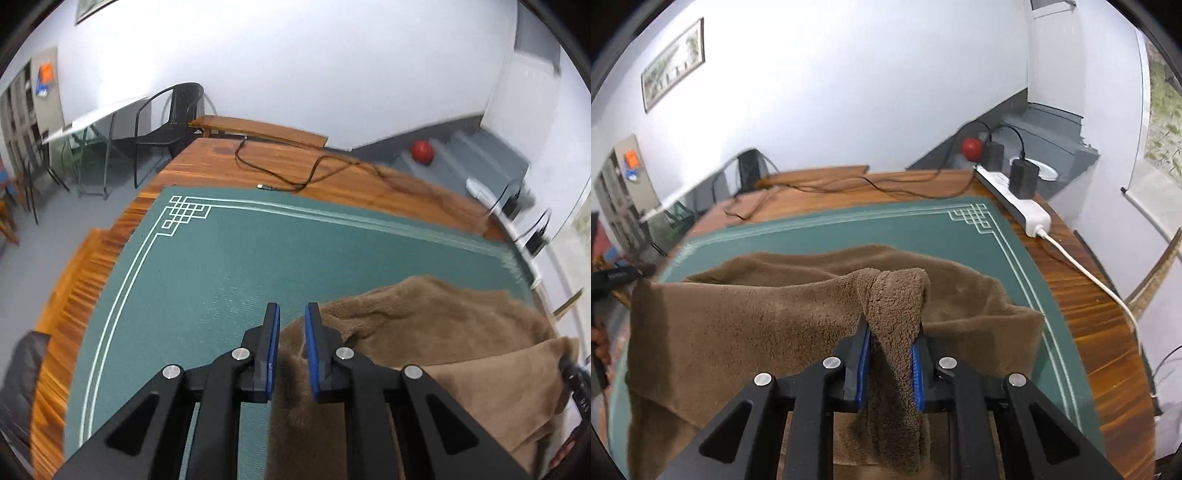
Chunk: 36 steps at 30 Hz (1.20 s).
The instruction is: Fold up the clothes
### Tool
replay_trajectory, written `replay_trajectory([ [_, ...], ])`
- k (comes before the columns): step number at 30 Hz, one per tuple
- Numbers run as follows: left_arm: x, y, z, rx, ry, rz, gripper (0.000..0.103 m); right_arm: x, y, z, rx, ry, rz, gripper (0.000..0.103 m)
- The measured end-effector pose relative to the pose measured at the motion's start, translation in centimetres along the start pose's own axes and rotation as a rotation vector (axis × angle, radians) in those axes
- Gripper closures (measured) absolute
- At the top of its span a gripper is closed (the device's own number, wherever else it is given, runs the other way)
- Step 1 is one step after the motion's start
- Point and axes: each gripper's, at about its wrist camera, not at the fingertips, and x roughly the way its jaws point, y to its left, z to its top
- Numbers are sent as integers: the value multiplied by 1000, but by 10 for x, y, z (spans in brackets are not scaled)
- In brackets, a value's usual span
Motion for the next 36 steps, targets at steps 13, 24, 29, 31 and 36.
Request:
replay_trajectory([
  [13,3,7,-27,-40,123,-14,61,4,-6,-24,-37,58,-101,27],
  [24,9,-55,-92,114,202,-117,38,7,48,-63,-208,174,117,26],
  [29,16,-54,-91,148,200,-115,36,18,45,-74,-211,197,106,25],
  [31,14,-58,-89,151,211,-99,36,20,47,-74,-218,196,94,24],
  [36,-21,-62,-90,111,204,-141,31,-12,50,-58,-183,163,83,24],
])
